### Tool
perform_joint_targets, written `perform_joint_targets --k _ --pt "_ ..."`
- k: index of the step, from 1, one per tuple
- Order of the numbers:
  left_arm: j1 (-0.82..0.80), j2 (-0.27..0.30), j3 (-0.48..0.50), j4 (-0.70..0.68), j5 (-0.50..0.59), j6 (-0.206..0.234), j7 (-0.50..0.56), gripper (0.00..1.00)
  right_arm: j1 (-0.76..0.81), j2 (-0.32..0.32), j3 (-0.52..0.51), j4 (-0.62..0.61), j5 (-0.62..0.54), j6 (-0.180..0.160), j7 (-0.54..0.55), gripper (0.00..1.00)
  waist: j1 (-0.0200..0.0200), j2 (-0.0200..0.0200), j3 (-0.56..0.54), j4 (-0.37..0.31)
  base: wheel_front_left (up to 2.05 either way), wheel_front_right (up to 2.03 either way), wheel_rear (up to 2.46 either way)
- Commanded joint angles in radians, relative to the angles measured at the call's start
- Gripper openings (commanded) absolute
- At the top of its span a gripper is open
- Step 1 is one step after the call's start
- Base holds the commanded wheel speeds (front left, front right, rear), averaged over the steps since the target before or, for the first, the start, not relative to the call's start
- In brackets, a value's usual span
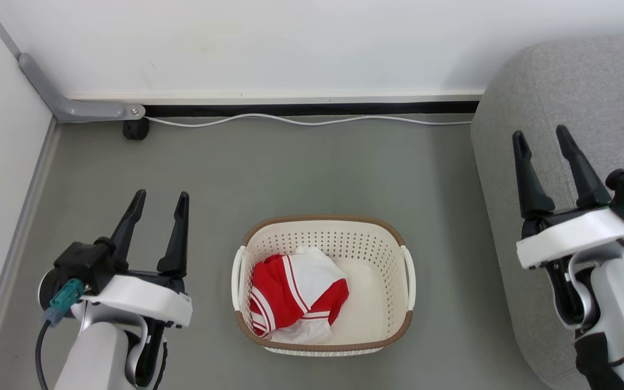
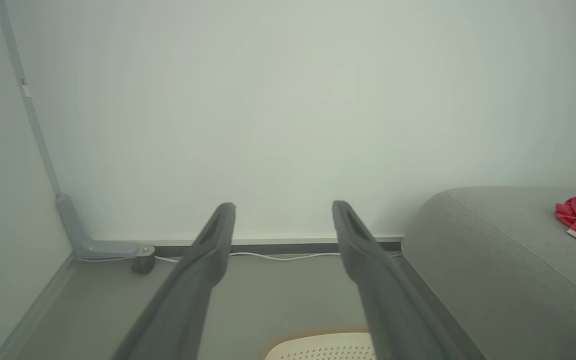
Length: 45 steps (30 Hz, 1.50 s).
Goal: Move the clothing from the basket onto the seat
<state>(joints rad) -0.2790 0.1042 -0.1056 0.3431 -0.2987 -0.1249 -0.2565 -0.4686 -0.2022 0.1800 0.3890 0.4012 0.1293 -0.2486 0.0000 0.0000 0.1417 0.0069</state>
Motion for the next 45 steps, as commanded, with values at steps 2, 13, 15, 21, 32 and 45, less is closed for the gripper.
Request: perform_joint_targets --k 2,13,15,21,32,45 --pt "0.019 0.005 0.074 -0.023 0.026 0.009 -0.005 1.0 0.048 0.017 0.001 -0.044 -0.036 0.001 -0.013 1.0 0.0 0.0 -0.017 0.012 0.0 0.0 0.0" --pt "0.144 -0.031 0.187 -0.033 0.092 0.011 -0.005 1.0 0.212 0.07 -0.064 -0.083 -0.127 0.001 -0.013 1.0 0.0 0.0 -0.08 0.034 0.0 0.0 0.0" --pt "0.165 -0.036 0.196 -0.035 0.103 0.01 -0.005 1.0 0.239 0.077 -0.072 -0.082 -0.139 0.001 -0.013 1.0 0.0 0.0 -0.093 0.037 0.0 0.0 0.0" --pt "0.222 -0.046 0.22 -0.045 0.126 0.01 -0.005 1.0 0.304 0.096 -0.095 -0.093 -0.164 0.001 -0.013 1.0 0.0 0.0 -0.112 0.037 0.0 0.0 0.0" --pt "0.262 -0.053 0.237 -0.072 0.15 0.015 -0.005 1.0 0.332 0.115 -0.114 -0.119 -0.184 0.001 -0.013 1.0 0.0 0.0 -0.111 0.036 0.0 0.0 0.0" --pt "0.26 -0.054 0.216 -0.081 0.136 0.017 -0.005 1.0 0.321 0.122 -0.121 -0.119 -0.185 0.001 -0.013 1.0 0.0 0.0 -0.103 0.03 0.0 0.0 0.0"
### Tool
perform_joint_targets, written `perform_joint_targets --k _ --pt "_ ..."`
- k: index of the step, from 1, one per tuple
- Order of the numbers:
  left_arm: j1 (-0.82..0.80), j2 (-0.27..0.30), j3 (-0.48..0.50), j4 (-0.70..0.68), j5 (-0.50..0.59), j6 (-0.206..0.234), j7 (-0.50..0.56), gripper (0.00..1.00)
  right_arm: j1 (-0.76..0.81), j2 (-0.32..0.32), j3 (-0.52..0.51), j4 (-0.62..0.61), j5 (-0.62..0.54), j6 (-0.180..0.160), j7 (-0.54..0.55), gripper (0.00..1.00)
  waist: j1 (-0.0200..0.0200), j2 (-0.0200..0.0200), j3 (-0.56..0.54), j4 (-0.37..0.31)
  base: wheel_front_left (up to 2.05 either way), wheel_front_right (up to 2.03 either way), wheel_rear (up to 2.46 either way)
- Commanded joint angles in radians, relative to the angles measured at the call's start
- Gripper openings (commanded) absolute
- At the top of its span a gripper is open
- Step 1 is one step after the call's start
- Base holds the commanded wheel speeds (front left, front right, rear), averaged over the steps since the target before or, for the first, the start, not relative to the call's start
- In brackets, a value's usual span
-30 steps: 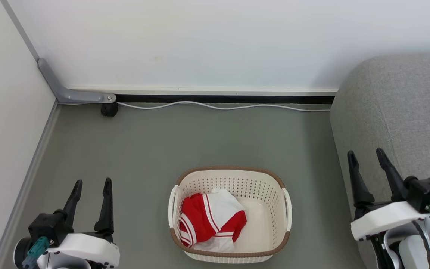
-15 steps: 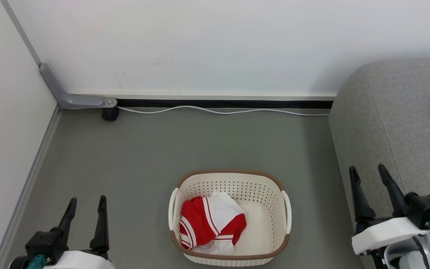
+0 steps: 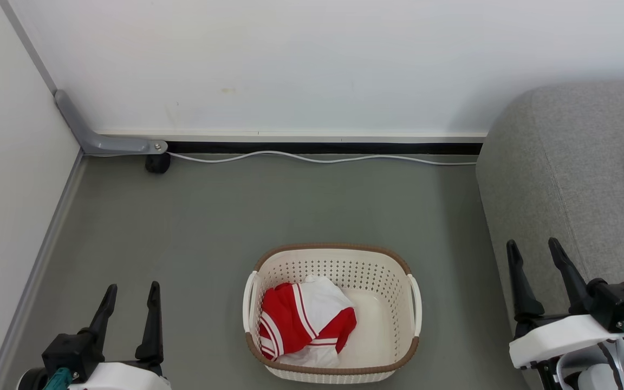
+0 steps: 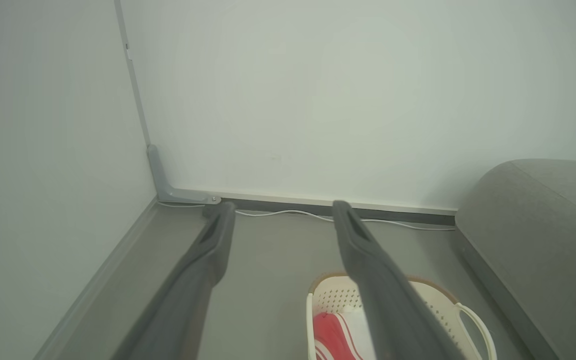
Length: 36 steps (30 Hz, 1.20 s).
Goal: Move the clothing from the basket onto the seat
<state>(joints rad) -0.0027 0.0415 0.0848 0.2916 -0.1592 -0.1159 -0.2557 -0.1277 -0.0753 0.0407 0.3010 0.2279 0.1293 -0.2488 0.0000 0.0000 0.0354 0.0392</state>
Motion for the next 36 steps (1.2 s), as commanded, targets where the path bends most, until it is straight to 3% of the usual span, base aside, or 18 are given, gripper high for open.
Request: perform_joint_targets --k 1,13,29,36 --pt "-0.017 0.009 0.024 -0.03 -0.004 0.008 -0.006 1.0 -0.021 -0.004 0.018 -0.033 -0.011 0.001 -0.013 1.0 0.0 0.0 0.007 -0.003 0.0 0.0 0.0" --pt "-0.078 0.009 -0.053 -0.004 -0.034 0.001 -0.006 1.0 -0.087 0.011 0.018 -0.101 -0.021 0.001 -0.013 1.0 0.0 0.0 0.125 -0.025 0.0 0.0 0.0" --pt "-0.349 0.01 -0.245 0.159 -0.09 -0.014 -0.006 1.0 -0.325 0.025 0.075 -0.237 -0.001 0.001 -0.013 1.0 0.0 0.0 0.493 -0.134 0.0 0.0 0.0" --pt "-0.507 0.076 -0.389 0.266 -0.149 -0.015 -0.006 1.0 -0.396 0.025 0.094 -0.276 0.058 0.001 -0.013 1.0 0.0 0.0 0.634 -0.199 0.0 0.0 0.0"
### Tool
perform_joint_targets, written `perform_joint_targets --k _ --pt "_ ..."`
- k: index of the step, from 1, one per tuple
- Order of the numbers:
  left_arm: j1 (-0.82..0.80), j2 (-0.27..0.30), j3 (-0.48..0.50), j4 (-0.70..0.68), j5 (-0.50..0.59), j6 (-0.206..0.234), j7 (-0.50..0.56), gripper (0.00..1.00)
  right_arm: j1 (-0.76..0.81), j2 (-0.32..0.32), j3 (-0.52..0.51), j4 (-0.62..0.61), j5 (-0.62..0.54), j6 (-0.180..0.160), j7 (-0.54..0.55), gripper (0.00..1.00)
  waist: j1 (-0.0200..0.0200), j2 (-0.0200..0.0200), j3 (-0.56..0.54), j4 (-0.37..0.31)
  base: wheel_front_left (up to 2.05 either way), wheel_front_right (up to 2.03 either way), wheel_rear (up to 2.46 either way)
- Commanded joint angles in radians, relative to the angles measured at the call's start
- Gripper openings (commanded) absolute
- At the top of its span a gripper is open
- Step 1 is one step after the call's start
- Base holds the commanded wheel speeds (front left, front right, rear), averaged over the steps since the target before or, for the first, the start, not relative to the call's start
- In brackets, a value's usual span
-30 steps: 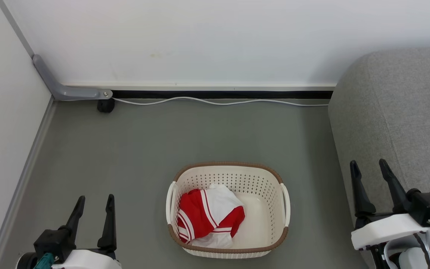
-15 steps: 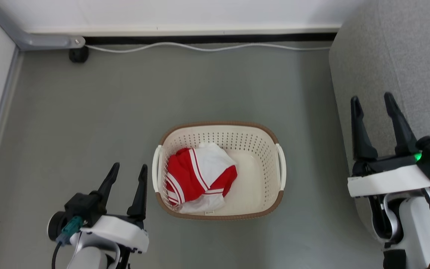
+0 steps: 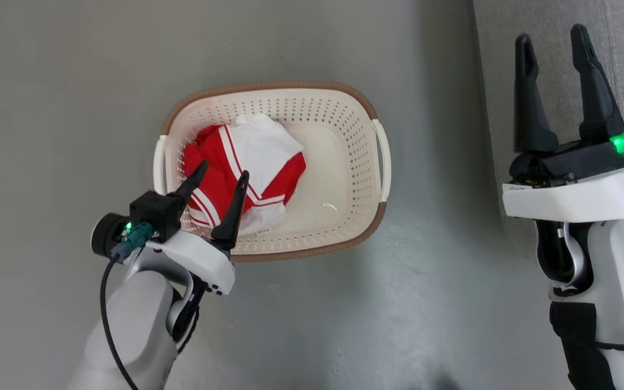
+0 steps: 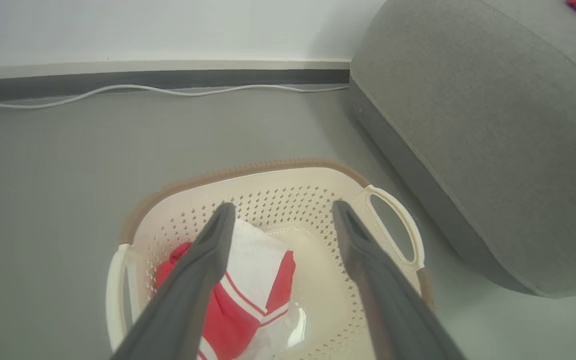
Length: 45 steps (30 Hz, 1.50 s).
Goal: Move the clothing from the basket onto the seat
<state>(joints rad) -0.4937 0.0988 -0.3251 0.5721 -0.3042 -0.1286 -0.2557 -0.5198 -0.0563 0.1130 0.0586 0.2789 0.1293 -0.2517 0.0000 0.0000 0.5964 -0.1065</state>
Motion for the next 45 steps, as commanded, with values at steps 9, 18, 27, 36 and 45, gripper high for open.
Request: perform_joint_targets --k 9,18,27,36,45 --pt "-0.246 0.084 -0.187 0.184 -0.055 -0.002 -0.006 1.0 -0.064 0.006 0.042 -0.065 0.075 0.001 -0.01 1.0 0.0 0.0 0.196 -0.126 0.0 0.0 0.0" --pt "-0.403 0.078 -0.277 0.387 -0.092 -0.002 0.064 1.0 -0.086 0.006 0.082 -0.087 0.116 0.001 -0.01 1.0 0.0 0.0 0.255 -0.179 0.0 0.0 0.0" --pt "-0.535 0.09 -0.301 0.563 -0.075 0.019 0.147 1.0 -0.116 0.006 0.122 -0.128 0.178 0.001 -0.01 1.0 0.0 0.0 0.333 -0.251 0.0 0.0 0.0" --pt "-0.594 0.126 -0.318 0.657 -0.064 0.032 0.194 1.0 -0.116 0.006 0.13 -0.164 0.209 0.001 -0.01 1.0 0.0 0.0 0.382 -0.291 0.0 0.0 0.0" --pt "-0.614 0.129 -0.339 0.692 -0.055 0.061 0.214 1.0 -0.102 0.006 0.109 -0.191 0.198 0.001 -0.01 1.0 0.0 0.0 0.406 -0.279 0.0 0.0 0.0"
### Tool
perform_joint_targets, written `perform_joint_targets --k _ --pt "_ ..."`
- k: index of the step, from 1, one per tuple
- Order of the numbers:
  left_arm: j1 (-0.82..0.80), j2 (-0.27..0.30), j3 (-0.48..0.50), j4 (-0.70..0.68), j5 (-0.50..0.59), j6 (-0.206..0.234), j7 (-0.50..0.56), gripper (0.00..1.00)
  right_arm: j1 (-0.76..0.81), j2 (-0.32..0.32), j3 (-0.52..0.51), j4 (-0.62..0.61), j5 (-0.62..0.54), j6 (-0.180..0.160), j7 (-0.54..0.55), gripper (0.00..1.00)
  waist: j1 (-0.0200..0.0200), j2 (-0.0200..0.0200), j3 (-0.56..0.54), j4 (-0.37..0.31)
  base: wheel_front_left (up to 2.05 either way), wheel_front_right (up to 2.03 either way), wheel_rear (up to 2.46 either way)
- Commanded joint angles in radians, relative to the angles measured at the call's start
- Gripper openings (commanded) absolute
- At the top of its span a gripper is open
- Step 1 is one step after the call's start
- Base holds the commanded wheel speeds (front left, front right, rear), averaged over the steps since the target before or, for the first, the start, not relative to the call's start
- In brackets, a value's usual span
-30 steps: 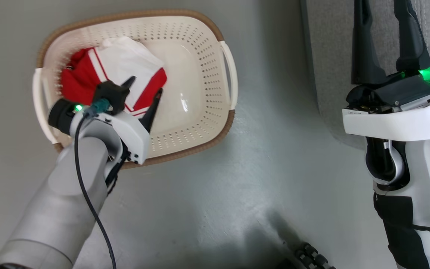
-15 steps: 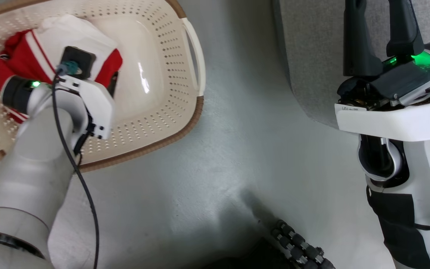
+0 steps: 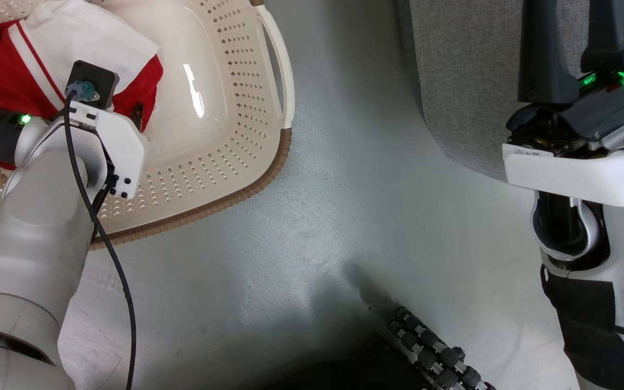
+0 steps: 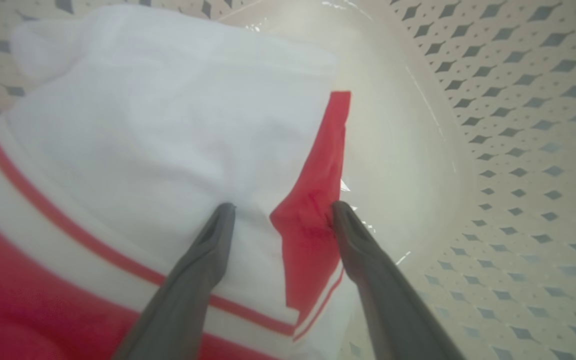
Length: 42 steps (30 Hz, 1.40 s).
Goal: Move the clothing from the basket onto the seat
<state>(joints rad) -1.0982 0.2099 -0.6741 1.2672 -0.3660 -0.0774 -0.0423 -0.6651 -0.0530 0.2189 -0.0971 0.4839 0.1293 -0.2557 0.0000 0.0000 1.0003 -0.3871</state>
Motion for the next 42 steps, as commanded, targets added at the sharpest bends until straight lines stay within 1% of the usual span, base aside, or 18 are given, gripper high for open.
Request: perform_joint_targets --k 1,6,7,8,9,16,21,23,30,35,39,42 --pt "-0.012 0.019 0.006 -0.001 0.009 0.018 -0.001 1.0 0.045 0.003 0.001 -0.039 -0.008 0.001 -0.006 1.0 0.0 0.0 0.004 0.003 0.0 0.0 0.0" --pt "-0.016 0.017 -0.004 0.007 0.011 0.033 0.007 1.0 0.052 0.003 -0.01 -0.048 -0.016 0.001 -0.006 1.0 0.0 0.0 0.005 0.005 0.0 0.0 0.0" --pt "-0.016 0.017 -0.005 0.009 0.011 0.036 0.011 0.73 0.053 0.003 -0.012 -0.049 -0.018 0.001 -0.006 1.0 0.0 0.0 0.005 0.006 0.0 0.0 0.0" --pt "-0.016 0.017 -0.007 0.01 0.01 0.037 0.013 0.32 0.054 0.003 -0.014 -0.049 -0.019 0.001 -0.006 1.0 0.0 0.0 0.004 0.006 0.0 0.0 0.0" --pt "-0.016 0.018 -0.01 0.011 0.012 0.038 0.014 0.0 0.055 0.003 -0.015 -0.05 -0.02 0.001 -0.006 1.0 0.0 0.0 0.004 0.006 0.0 0.0 0.0" --pt "-0.027 0.028 -0.009 0.015 0.002 0.04 -0.006 0.0 0.053 0.003 -0.024 -0.042 -0.018 0.001 -0.006 1.0 0.0 0.0 0.003 0.006 0.0 0.0 0.0" --pt "-0.018 0.04 0.003 0.016 -0.017 0.035 -0.06 0.0 0.032 0.003 -0.019 -0.024 -0.015 0.001 -0.006 1.0 0.0 0.0 -0.016 -0.007 0.0 0.0 0.0" --pt "-0.004 0.039 0.006 0.016 -0.026 0.03 -0.103 0.0 0.021 0.003 -0.017 -0.005 -0.02 0.001 -0.006 1.0 0.0 0.0 -0.038 -0.01 0.0 0.0 0.0" --pt "0.058 -0.025 0.008 0.009 -0.052 0.01 -0.18 0.0 0.036 0.003 -0.043 0.061 -0.083 0.001 -0.006 1.0 0.0 0.0 -0.149 0.05 0.0 0.0 0.0" --pt "0.11 -0.072 0.019 -0.021 -0.077 -0.004 -0.211 0.0 0.056 0.003 -0.061 0.113 -0.138 0.001 -0.006 1.0 0.0 0.0 -0.236 0.103 0.0 0.0 0.0" --pt "0.151 -0.093 0.027 -0.07 -0.087 -0.012 -0.218 0.0 0.082 0.003 -0.078 0.154 -0.171 0.001 -0.006 1.0 0.0 0.0 -0.307 0.139 0.0 0.0 0.0" --pt "0.181 -0.096 0.039 -0.148 -0.082 -0.014 -0.219 0.0 0.104 0.003 -0.094 0.184 -0.191 0.001 -0.006 1.0 0.0 0.0 -0.36 0.166 0.0 0.0 0.0"
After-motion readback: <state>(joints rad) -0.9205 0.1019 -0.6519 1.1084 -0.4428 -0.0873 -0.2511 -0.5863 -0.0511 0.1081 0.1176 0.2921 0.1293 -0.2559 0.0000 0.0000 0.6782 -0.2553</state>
